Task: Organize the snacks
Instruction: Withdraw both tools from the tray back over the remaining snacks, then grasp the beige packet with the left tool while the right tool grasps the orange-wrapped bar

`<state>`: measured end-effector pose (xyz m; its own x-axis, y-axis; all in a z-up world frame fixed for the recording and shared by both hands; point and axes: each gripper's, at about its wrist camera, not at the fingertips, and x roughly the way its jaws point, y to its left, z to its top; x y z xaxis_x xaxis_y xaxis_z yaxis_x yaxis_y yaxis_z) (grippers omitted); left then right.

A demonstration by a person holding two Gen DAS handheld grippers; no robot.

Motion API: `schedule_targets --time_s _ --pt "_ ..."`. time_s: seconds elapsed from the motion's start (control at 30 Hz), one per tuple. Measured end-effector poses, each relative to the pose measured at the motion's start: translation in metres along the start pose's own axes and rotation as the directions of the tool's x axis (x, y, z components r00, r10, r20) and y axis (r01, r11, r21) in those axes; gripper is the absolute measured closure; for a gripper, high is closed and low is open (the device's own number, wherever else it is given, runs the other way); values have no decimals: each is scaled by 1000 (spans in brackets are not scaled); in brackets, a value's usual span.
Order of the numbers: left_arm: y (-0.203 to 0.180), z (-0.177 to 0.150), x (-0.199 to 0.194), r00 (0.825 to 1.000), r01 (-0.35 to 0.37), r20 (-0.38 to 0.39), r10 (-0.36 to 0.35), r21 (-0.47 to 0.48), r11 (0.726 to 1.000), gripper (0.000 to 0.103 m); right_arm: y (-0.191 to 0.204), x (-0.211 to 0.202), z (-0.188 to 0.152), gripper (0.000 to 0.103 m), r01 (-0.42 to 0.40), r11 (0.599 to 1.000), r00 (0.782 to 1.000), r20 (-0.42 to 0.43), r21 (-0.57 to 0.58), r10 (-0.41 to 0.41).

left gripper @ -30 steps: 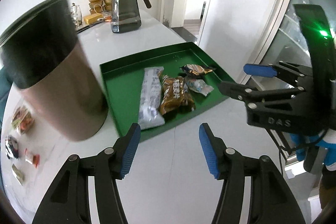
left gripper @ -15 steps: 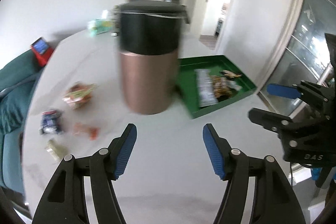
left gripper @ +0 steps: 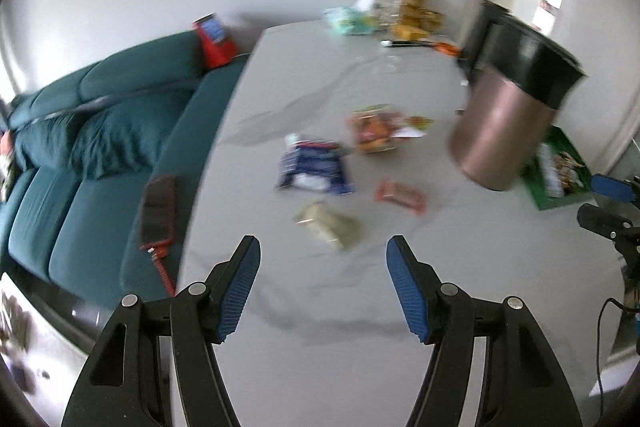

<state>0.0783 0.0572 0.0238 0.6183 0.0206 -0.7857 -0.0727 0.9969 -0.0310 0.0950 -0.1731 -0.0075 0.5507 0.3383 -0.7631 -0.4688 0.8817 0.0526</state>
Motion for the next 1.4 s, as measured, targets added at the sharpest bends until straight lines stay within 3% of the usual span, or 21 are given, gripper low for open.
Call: schedule_targets --time_s 0.23,0.43,0.6,0.93,1.17,1.3,1.33,1.37,1.4 --pt "23 2 28 999 4 -37 -5 -12 1000 43 27 58 16 25 -67 996 996 -67 -62 63" --pt "6 2 66 992 46 -114 -47 -17 999 43 34 110 27 26 -106 987 987 -134 -117 90" --pt "-7 1 97 983 50 -170 -62 -77 996 43 33 146 35 26 -132 980 979 -173 -147 106" --pt "-15 5 128 970 -83 -240 42 -164 983 43 37 189 42 26 -184 953 969 -207 -242 134" --pt "-12 2 138 959 -113 -279 56 -193 975 43 42 205 44 26 -209 933 963 -226 -293 145" --pt "-11 4 142 956 -123 -287 57 -218 968 44 47 211 44 38 -216 925 962 -228 -313 147" --pt "-10 5 143 956 -126 -286 60 -218 968 44 47 211 44 50 -215 924 963 -228 -315 146" --pt "-10 5 143 956 -130 -285 64 -220 967 44 48 211 43 54 -216 924 962 -229 -316 146" --pt "-11 7 145 956 -132 -285 66 -220 966 44 48 213 42 69 -218 923 961 -233 -318 147"
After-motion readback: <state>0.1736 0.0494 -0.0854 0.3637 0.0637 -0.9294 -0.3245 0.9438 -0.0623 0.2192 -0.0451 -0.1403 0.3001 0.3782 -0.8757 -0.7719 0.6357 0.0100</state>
